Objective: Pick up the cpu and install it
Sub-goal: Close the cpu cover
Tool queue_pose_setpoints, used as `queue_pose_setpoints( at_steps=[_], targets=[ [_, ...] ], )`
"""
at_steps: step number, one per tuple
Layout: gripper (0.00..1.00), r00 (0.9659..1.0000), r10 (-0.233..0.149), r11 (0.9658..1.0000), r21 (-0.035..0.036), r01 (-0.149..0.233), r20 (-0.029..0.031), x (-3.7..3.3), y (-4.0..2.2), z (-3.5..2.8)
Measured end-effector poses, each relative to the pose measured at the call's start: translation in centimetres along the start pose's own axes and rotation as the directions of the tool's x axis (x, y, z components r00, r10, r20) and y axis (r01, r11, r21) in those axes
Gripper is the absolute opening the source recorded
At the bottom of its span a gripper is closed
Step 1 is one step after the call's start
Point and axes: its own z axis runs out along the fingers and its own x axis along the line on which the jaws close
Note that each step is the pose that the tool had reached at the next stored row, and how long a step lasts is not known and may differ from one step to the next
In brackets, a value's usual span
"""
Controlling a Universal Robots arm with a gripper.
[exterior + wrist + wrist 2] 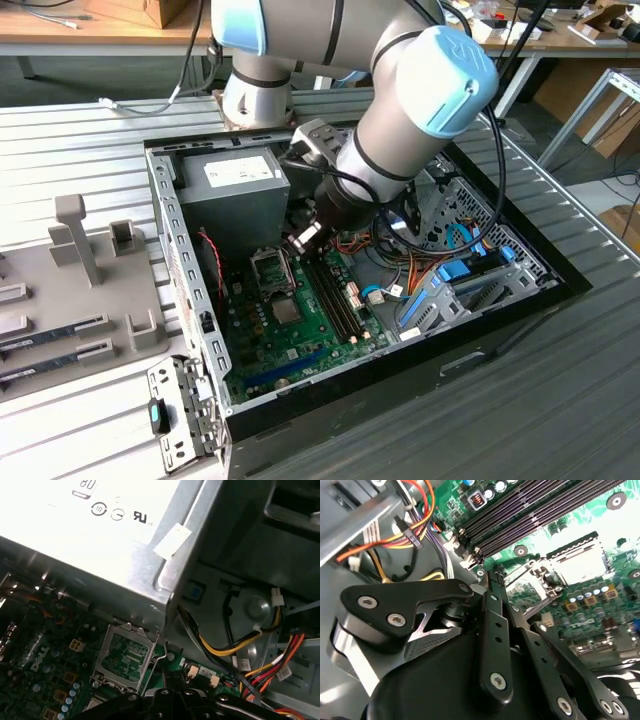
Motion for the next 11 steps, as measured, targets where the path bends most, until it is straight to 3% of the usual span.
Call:
queue_pose_setpoints(
  at_steps=[2,5,8,10,11],
  targets=[
    [0.11,0.9998,-0.021,0.9998,-0.0077,0.021,-0.0031,-0.10,-0.05,0.00],
    [0.11,0.9987,-0.051,0.9982,-0.0315,0.051,-0.0017,-0.33,-0.15,-0.03],
    [0.11,0.9958,-0.091,0.9950,-0.0407,0.091,-0.0080,-0.41,-0.19,0.03],
    [0.11,0.9906,-0.136,0.9899,-0.0443,0.135,-0.0181,-0.43,-0.22,0.14],
    [0.11,0.9892,-0.145,0.9885,-0.0455,0.144,-0.0201,-0.49,-0.22,0.20]
  ],
)
